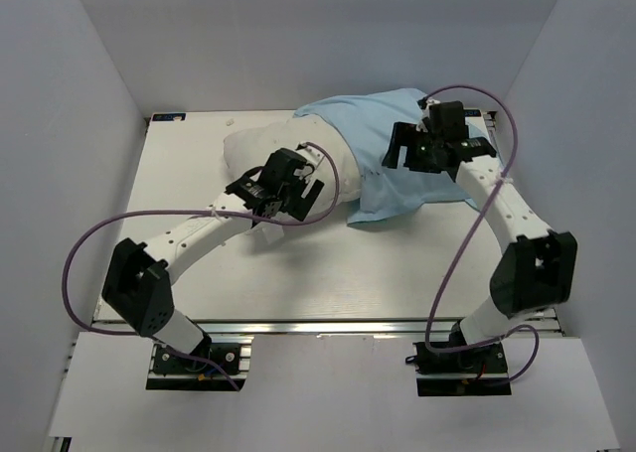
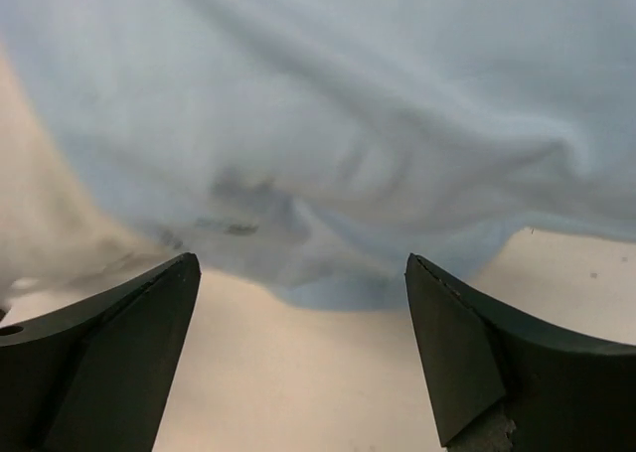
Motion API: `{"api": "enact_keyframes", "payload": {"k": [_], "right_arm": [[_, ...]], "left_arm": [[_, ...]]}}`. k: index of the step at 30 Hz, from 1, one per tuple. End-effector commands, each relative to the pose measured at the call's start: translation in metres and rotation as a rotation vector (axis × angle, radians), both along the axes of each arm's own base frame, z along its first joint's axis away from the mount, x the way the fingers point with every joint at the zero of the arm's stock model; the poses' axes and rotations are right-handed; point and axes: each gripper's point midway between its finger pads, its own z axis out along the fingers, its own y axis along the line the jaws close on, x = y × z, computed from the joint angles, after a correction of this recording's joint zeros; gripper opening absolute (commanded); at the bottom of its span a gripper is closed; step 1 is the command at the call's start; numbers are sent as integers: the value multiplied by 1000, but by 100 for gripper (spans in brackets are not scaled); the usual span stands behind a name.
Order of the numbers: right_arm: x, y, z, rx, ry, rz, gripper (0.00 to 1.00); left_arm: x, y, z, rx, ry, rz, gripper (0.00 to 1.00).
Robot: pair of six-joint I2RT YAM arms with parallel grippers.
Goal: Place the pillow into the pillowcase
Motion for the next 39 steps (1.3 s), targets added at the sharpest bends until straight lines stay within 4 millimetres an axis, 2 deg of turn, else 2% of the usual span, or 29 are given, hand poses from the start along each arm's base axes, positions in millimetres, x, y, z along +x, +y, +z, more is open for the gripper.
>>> {"api": "enact_keyframes", "payload": {"k": [1, 2, 3, 5, 6, 8, 9, 10, 11, 12, 13, 14, 15, 17, 19, 23, 28, 30, 32, 35, 36, 39], "right_arm": [[-30, 5, 31, 39, -68, 85, 89], [-37, 4, 31, 45, -63, 91, 89], [-48, 5, 40, 56, -83, 118, 89], [-63, 3, 30, 51, -57, 132, 89], [-72, 2, 34, 54, -67, 150, 89], [-88, 3, 17, 49, -18, 168, 89], [-97, 7, 15, 29, -26, 208, 89], [-103, 8, 4, 11, -4, 218, 89], [-106, 8, -5, -23, 18, 220, 89], [-113, 19, -11, -45, 33, 273, 89], [-115, 22, -14, -87, 26, 324, 89], [-115, 21, -25, -134, 57, 323, 89], [-116, 27, -28, -152, 61, 336, 89], [-108, 32, -32, -157, 67, 313, 89], [-102, 36, -34, -155, 59, 285, 89], [-81, 41, -41, -174, 44, 243, 89], [-52, 15, -56, -317, 55, 68, 86], [-45, 12, -57, -338, 44, 46, 82], [-40, 15, -57, -337, 41, 52, 73], [-36, 24, -47, -300, 20, 70, 3], [-39, 27, -44, -289, 29, 80, 0], [-62, 43, -17, -218, 37, 169, 0]], "left_arm": [[11, -14, -21, 13, 6, -54, 98], [11, -21, -38, 24, 54, -74, 97], [13, -22, -43, 31, 67, -70, 94], [21, -24, -48, 47, 61, -59, 89], [24, -26, -50, 48, 58, -62, 73], [32, -33, -42, 26, 29, -77, 44], [35, -38, -37, 4, 12, -81, 13], [39, -44, -27, -25, -7, -84, 0], [40, -49, -21, -49, -15, -95, 0], [40, -54, -8, -91, -37, -107, 0], [39, -60, 3, -128, -50, -121, 0], [37, -69, 16, -184, -59, -148, 0], [33, -75, 38, -244, -92, -175, 0], [17, -94, 59, -359, -88, -279, 0], [7, -100, 92, -455, -141, -316, 0], [-7, -107, 120, -548, -153, -368, 0], [-9, -106, 138, -583, -188, -361, 0], [-8, -106, 144, -595, -201, -360, 0], [-9, -108, 146, -606, -199, -368, 0], [-5, -112, 147, -626, -204, -357, 0], [-2, -112, 147, -638, -202, -335, 0], [9, -113, 147, -674, -203, -265, 0]]}}
